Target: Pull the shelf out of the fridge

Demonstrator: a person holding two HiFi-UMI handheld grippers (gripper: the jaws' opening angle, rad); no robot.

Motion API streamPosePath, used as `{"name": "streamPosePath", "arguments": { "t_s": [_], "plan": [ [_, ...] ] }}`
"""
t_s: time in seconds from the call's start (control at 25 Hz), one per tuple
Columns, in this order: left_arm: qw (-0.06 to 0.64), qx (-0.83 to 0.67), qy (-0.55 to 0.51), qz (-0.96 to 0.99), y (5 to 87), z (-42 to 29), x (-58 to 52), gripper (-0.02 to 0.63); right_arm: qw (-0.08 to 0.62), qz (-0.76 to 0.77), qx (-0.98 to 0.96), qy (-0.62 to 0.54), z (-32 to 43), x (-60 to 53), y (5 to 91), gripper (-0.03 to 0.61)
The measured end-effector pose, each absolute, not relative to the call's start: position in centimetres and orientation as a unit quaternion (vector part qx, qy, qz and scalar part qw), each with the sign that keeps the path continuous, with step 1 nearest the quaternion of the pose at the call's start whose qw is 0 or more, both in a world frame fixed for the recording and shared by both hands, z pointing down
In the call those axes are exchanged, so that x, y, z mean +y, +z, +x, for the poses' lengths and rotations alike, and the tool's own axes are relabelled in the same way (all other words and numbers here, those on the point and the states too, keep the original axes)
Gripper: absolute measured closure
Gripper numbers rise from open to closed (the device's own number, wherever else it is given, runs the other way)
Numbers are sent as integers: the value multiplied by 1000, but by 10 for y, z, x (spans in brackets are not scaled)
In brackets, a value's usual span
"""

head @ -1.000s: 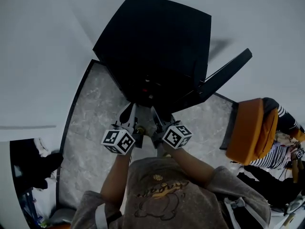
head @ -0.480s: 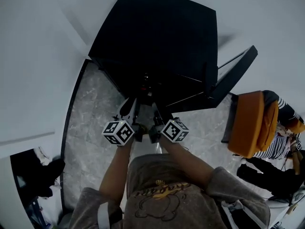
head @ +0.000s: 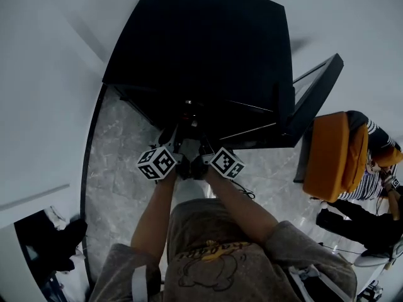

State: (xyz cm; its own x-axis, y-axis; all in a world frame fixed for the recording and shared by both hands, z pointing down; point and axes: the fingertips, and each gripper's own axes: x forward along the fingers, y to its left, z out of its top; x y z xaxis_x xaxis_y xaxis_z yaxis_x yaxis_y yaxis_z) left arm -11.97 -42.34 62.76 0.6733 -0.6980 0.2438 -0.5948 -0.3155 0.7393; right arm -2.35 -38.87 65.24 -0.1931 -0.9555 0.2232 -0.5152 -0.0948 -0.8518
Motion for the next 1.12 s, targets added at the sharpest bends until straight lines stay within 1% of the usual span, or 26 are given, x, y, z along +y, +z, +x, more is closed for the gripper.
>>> {"name": "streamPosePath", "arguments": {
  "t_s": [0.2,0.4,0.56,0.84,1.12],
  "plan": [
    [446,-408,-56,795,659,-121,-442,494,231,-604,615,-452,-20,-404,677,451],
    [466,-404,-65,784,681,-115,-465,494,243,-623,591,-451,-10,-418,695,451],
    [491,-398,-75,771,695,-110,-483,477,253,-632,576,-452,-3,-430,706,451],
    [506,-403,-65,760,718,-106,-506,477,268,-648,550,-453,13,-450,725,451],
    [539,-402,-84,735,734,-98,-525,477,284,-665,529,-444,25,-461,732,451]
  ]
}}
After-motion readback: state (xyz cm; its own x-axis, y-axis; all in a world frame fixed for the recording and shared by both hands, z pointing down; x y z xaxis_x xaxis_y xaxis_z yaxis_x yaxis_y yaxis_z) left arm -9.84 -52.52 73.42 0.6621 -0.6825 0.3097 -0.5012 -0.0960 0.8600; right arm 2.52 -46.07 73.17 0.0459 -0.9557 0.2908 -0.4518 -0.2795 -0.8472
